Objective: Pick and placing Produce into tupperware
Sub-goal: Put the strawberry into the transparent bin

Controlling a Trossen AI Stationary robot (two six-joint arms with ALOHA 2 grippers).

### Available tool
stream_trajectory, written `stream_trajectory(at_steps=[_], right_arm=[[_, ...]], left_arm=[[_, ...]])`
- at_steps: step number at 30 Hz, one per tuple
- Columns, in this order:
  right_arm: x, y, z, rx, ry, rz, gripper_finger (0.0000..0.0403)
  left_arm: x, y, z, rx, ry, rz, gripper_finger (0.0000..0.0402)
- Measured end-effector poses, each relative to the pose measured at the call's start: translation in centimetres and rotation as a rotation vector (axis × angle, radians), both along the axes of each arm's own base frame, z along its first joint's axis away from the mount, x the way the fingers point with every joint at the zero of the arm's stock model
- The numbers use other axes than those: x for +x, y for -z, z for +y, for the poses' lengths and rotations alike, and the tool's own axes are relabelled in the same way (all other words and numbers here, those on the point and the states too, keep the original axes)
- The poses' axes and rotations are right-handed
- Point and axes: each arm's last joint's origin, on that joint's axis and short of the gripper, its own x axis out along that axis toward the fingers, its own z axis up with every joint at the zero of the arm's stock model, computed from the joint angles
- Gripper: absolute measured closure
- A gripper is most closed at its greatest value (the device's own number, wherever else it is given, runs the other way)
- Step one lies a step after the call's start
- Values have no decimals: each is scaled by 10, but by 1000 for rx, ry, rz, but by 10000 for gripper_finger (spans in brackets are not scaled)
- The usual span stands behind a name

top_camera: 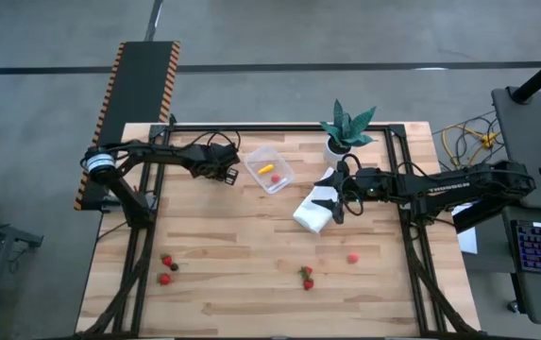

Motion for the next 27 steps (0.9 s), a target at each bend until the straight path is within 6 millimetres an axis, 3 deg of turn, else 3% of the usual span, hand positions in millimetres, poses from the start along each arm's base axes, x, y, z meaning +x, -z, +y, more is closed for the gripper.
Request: stream_trajectory(at_steps=[5,12,20,27], right_arm=[[0,0,0,0,0,0,131],[0,0,0,-9,-3,-6,131],[-1,3,0,-64,-22,-101,135],[-7,8,1,-111,-52,-231,141]], left_arm=[[-2,-6,-1,3,25,-2,277],[-11,-40,-8,100,67,-71,278],[-17,-91,-39,266,269,-295,278],[-19,-112,-68,391,505,-545,278]])
